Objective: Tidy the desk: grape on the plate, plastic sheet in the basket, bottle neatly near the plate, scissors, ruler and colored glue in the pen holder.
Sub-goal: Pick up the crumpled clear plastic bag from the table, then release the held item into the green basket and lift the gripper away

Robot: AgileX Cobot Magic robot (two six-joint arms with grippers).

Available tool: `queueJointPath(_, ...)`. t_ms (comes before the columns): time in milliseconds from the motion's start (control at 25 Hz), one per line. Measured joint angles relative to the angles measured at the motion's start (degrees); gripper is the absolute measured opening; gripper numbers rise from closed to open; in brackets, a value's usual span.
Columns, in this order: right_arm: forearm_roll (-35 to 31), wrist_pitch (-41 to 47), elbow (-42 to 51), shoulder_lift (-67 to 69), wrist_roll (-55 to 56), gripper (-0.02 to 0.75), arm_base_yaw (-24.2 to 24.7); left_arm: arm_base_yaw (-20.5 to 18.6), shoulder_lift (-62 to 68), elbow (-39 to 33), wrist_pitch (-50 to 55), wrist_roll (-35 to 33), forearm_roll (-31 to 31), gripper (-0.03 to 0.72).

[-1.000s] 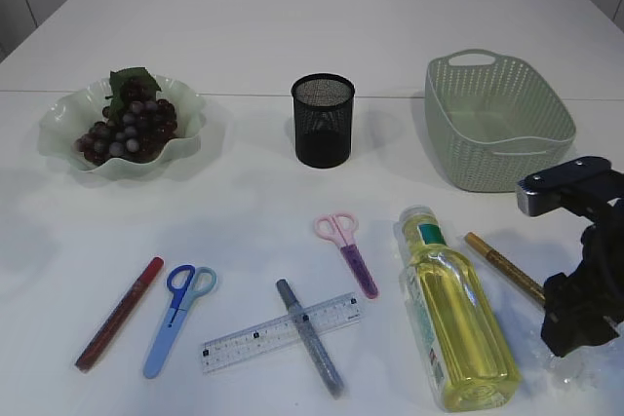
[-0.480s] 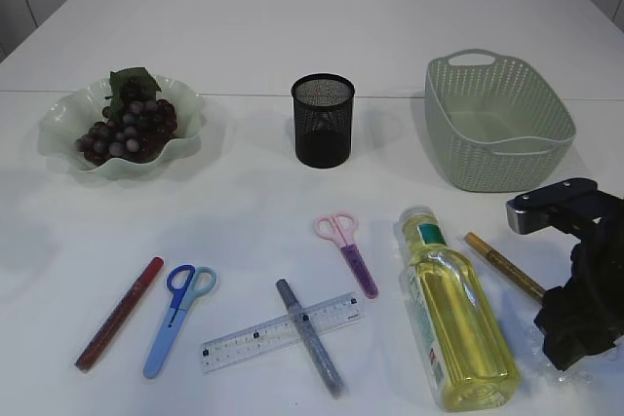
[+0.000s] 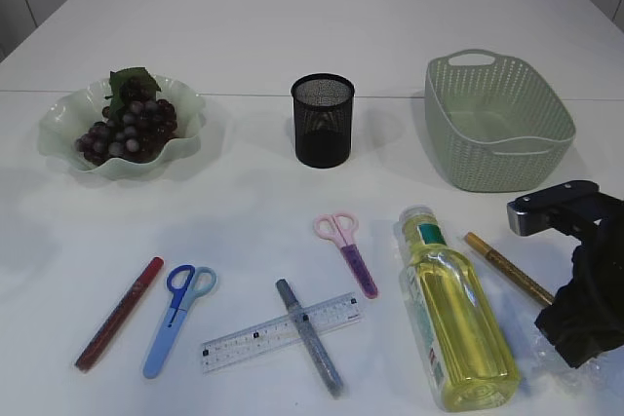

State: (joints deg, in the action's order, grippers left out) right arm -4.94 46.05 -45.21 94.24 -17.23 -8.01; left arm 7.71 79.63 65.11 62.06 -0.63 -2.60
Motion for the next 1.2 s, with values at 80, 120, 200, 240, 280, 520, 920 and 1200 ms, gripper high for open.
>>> queueJointPath(80, -0.1, 0.6, 0.0, 0.0, 0.1, 0.202, 0.0, 0.0, 0.0, 0.0, 0.0, 0.0, 0.0, 0.442)
queueJointPath(120, -0.2, 0.7, 0.0, -0.1, 0.1, 0.201, 0.0, 0.0, 0.0, 0.0, -0.1, 0.0, 0.0, 0.442)
queueJointPath(200, -0.4, 1.0, 0.0, -1.1, 0.1, 0.198, 0.0, 0.0, 0.0, 0.0, -0.2, 0.0, 0.0, 0.442)
queueJointPath(240, -0.6, 1.1, 0.0, -1.7, 0.1, 0.197, 0.0, 0.0, 0.0, 0.0, -0.4, 0.0, 0.0, 0.442)
queueJointPath(280, -0.6, 1.1, 0.0, -2.4, 0.1, 0.197, 0.0, 0.0, 0.0, 0.0, -0.6, 0.0, 0.0, 0.442)
queueJointPath(520, -0.8, 1.6, -0.1, -7.3, 0.8, 0.196, 0.0, 0.0, 0.0, 0.0, -1.4, -0.1, 0.0, 0.442)
queueJointPath(920, -0.9, 4.9, -10.9, -9.5, 2.4, 0.196, 0.0, 0.0, 0.0, 0.0, -1.5, -0.2, 0.0, 0.44)
queueJointPath(1200, 2.7, -0.7, -21.8, -9.1, 8.4, 0.195, -0.1, 0.0, 0.0, 0.0, -1.5, -0.2, 0.0, 0.438)
